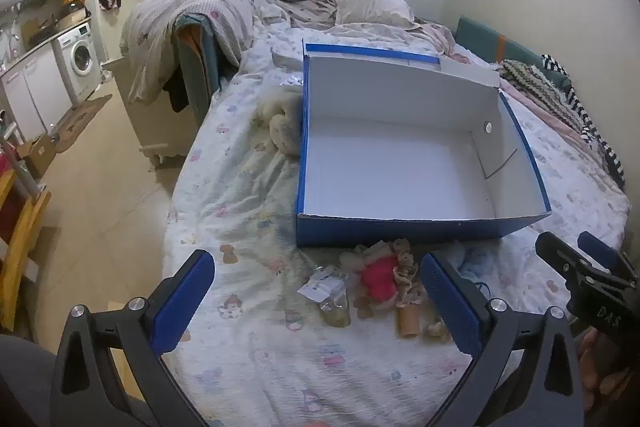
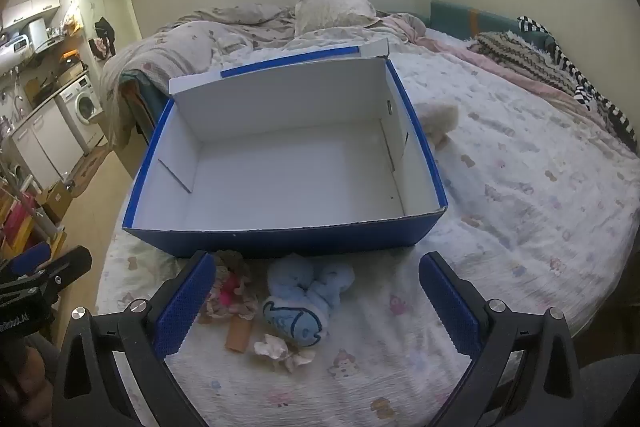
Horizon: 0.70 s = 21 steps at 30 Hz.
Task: Organize soft objects
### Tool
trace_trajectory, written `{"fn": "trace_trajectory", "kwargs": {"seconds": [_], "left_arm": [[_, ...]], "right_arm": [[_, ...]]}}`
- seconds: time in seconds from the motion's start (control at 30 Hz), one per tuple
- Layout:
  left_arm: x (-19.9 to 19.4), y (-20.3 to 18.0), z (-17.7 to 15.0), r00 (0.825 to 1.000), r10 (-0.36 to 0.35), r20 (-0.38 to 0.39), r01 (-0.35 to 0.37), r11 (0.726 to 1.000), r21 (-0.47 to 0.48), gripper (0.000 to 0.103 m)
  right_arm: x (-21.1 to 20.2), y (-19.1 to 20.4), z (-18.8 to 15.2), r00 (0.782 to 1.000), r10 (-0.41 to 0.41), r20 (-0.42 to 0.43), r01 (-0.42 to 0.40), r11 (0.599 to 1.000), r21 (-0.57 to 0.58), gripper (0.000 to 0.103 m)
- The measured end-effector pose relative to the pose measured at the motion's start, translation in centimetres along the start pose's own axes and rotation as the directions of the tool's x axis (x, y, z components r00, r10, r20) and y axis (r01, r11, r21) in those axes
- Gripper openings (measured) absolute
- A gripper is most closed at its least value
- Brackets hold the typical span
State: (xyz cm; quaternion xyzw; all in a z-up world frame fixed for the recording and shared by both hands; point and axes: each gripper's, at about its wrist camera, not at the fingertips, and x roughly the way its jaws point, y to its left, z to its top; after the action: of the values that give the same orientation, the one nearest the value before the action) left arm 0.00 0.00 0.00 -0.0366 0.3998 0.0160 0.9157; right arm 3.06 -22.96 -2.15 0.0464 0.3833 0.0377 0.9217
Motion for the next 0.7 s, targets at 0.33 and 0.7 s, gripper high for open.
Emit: {"fn": "trace_trajectory", "kwargs": {"seconds": [0.33, 0.7], "left_arm": [[-0.01, -0.03, 0.01, 1.0, 0.006, 0.01, -0.006, 1.0, 0.001, 0.103], [0.15, 0.26, 0.25, 1.0, 0.005, 0.007, -0.005, 1.0, 0.001, 0.103]], "right_arm": [[0.57, -0.7, -0.1, 0.999, 0.003, -0.035, -0.002, 1.0, 0.02, 0.103], [0.71, -0.18, -0.07, 0.999, -0.002, -0.049, 0.004, 0.999, 0.032, 0.103]]}}
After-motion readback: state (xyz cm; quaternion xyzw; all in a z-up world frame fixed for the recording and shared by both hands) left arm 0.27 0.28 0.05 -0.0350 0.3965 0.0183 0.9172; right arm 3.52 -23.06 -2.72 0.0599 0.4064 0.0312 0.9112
